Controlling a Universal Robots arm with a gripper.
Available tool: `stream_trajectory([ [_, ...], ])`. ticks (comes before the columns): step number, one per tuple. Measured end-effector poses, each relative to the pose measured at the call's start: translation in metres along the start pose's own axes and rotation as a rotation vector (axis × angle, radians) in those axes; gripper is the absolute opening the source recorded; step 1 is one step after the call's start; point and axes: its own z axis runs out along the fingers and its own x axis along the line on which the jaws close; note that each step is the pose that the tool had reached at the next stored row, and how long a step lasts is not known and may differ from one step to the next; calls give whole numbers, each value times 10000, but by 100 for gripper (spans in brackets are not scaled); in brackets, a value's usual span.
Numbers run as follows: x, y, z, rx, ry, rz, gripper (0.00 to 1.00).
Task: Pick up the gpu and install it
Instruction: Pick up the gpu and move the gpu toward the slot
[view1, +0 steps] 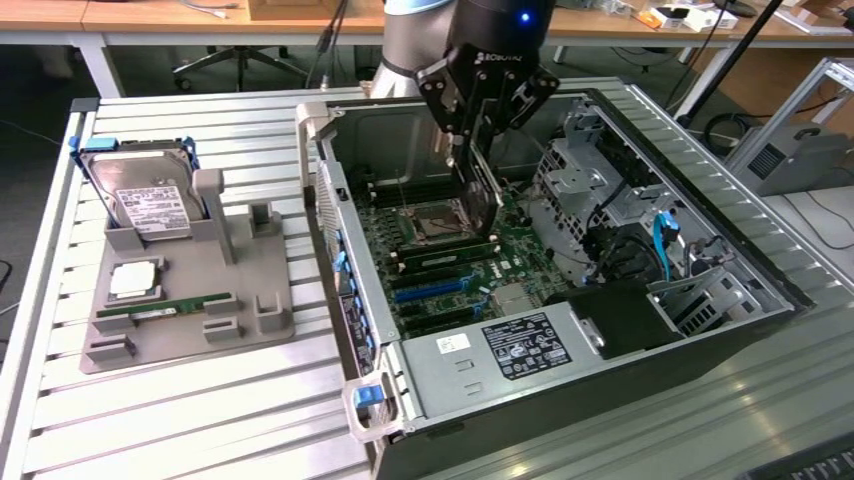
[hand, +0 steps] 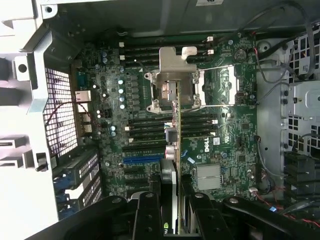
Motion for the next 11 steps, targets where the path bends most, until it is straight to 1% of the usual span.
stream_trajectory([
  [4, -55, 6, 22, 6, -1, -1, 27],
  [6, -130, 12, 46, 11, -2, 0, 27],
  [11, -232, 21, 78, 15, -1, 0, 27],
])
